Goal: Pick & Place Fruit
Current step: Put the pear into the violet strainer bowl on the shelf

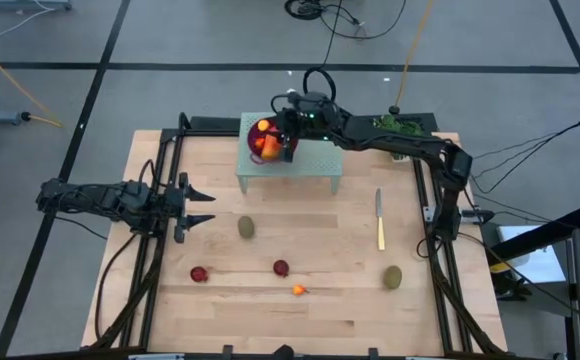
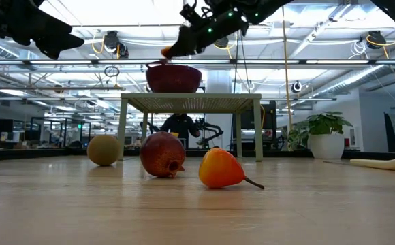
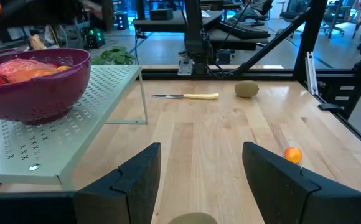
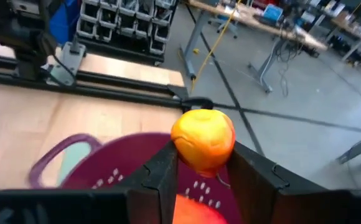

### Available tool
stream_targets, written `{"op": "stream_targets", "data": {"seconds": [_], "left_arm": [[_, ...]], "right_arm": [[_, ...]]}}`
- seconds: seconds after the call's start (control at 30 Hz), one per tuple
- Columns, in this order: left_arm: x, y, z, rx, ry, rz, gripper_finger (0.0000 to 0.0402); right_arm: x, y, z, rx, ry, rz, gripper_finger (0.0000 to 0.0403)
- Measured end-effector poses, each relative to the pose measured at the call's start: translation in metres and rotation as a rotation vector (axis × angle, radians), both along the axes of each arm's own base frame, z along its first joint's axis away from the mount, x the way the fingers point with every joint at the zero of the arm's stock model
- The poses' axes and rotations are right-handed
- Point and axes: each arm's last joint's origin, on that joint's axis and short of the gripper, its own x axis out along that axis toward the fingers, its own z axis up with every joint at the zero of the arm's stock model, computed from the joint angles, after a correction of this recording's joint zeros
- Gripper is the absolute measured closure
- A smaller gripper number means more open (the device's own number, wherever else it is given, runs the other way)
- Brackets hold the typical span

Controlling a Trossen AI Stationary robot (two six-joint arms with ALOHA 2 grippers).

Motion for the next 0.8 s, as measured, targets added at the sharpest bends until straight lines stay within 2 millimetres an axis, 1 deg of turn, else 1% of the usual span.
{"op": "stream_targets", "data": {"seconds": [0.2,0.37,0.5,0.67,0.8], "left_arm": [[0.000,0.000,0.000,-0.001,0.000,0.001,0.0174],[0.000,0.000,0.000,-0.001,0.000,0.001,0.0174],[0.000,0.000,0.000,-0.001,0.000,0.001,0.0174],[0.000,0.000,0.000,-0.001,0.000,0.001,0.0174],[0.000,0.000,0.000,-0.002,0.000,0.001,0.0174]], "right_arm": [[-0.015,0.002,0.005,0.084,0.076,-0.035,0.0287],[-0.029,-0.002,0.010,0.191,0.101,-0.092,0.0287],[-0.034,-0.003,0.012,0.240,0.110,-0.119,0.0287],[-0.042,-0.002,0.007,0.296,0.197,-0.138,0.0287],[-0.043,-0.001,0.003,0.305,0.234,-0.140,0.0287]]}}
